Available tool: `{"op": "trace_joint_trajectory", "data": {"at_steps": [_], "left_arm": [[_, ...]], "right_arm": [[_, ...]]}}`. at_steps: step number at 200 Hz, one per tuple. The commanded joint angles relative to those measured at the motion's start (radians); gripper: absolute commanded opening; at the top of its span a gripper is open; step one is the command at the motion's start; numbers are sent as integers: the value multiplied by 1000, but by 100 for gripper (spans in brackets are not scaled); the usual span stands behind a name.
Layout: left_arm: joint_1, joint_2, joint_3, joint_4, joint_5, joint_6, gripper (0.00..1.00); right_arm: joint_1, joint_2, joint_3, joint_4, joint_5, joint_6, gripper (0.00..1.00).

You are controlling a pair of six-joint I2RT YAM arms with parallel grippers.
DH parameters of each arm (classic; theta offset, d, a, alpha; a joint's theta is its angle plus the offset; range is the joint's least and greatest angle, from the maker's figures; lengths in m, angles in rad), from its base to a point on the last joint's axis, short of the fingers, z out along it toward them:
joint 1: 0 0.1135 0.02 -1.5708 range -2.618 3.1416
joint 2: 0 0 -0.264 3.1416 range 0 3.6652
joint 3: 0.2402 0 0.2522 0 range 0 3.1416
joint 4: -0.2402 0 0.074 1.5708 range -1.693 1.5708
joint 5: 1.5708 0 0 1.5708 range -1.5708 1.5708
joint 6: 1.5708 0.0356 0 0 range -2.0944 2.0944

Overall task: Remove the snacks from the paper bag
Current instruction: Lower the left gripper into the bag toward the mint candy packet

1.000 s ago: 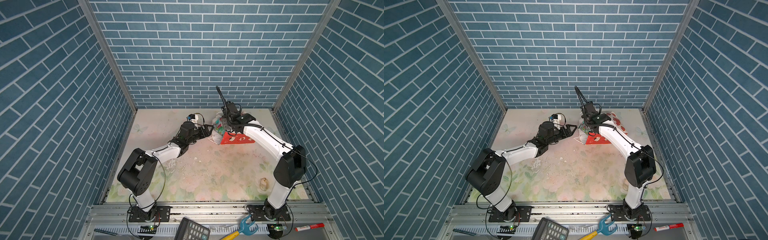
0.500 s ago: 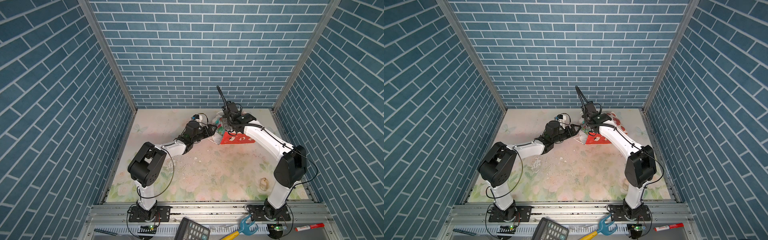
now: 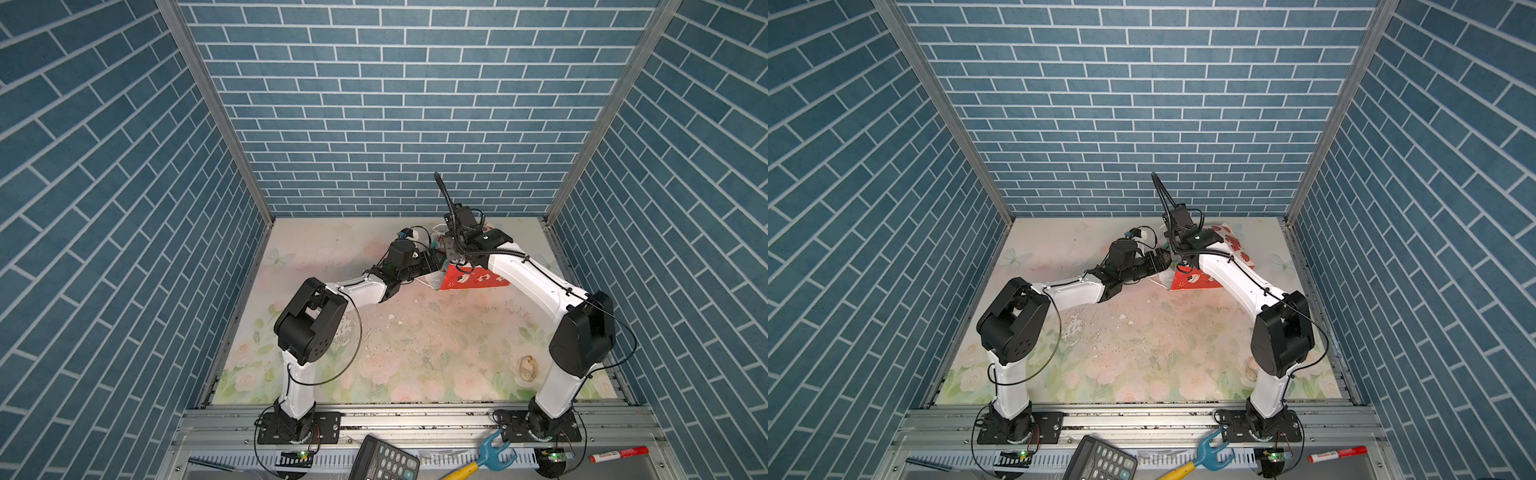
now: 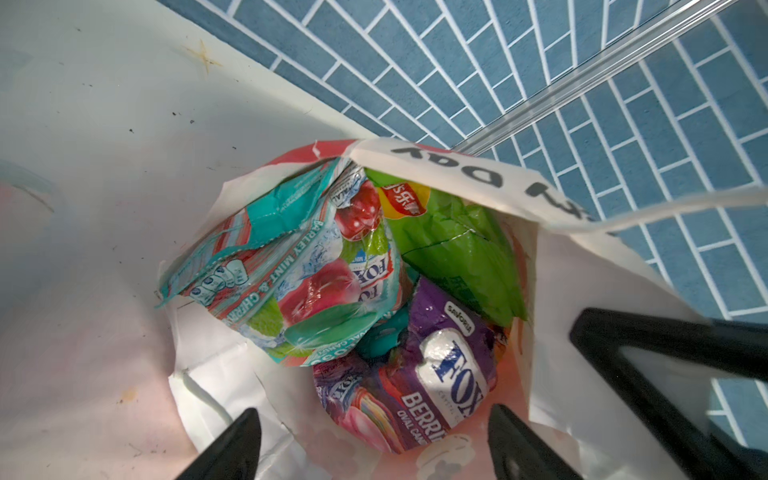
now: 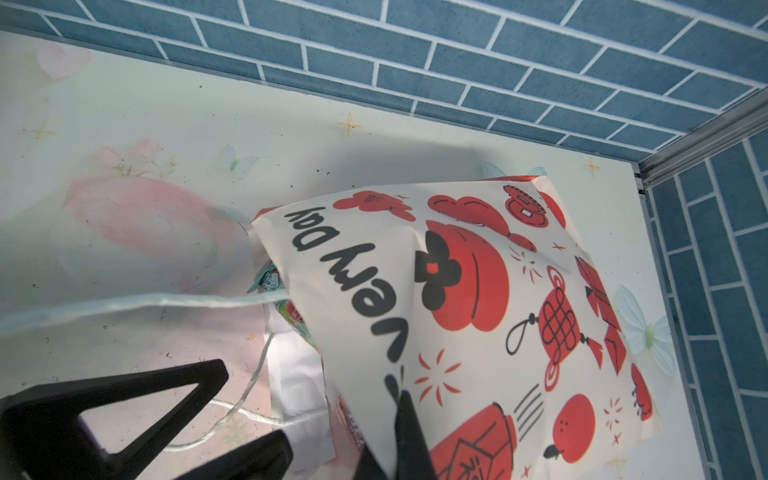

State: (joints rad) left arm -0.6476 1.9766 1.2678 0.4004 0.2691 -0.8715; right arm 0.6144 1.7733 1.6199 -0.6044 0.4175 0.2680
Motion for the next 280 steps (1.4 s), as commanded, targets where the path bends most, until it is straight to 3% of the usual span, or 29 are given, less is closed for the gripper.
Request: {"op": "trace_joint_trajectory", "data": {"at_steps": [1, 73, 185, 219, 255, 280], "left_arm": [[-6, 50, 35, -28, -15, -22, 88], [-7, 180, 60, 202, -4, -202, 89], [-6, 193, 88, 261, 21, -223, 88], [-4, 178, 125, 181, 38, -219, 88], [-5, 122, 180, -47, -6, -70, 90], [-5, 146, 187, -46, 7, -103, 92]], "right_arm": [[4, -34, -10, 12, -36, 63, 0], [5, -37, -23, 26, -52, 66, 0], [5, -34, -31, 40, -73, 69, 0], [6, -34, -32, 39, -66, 63, 0], [5, -38, -38, 40, -63, 62, 0], [5, -36, -39, 50, -66, 63, 0]]}}
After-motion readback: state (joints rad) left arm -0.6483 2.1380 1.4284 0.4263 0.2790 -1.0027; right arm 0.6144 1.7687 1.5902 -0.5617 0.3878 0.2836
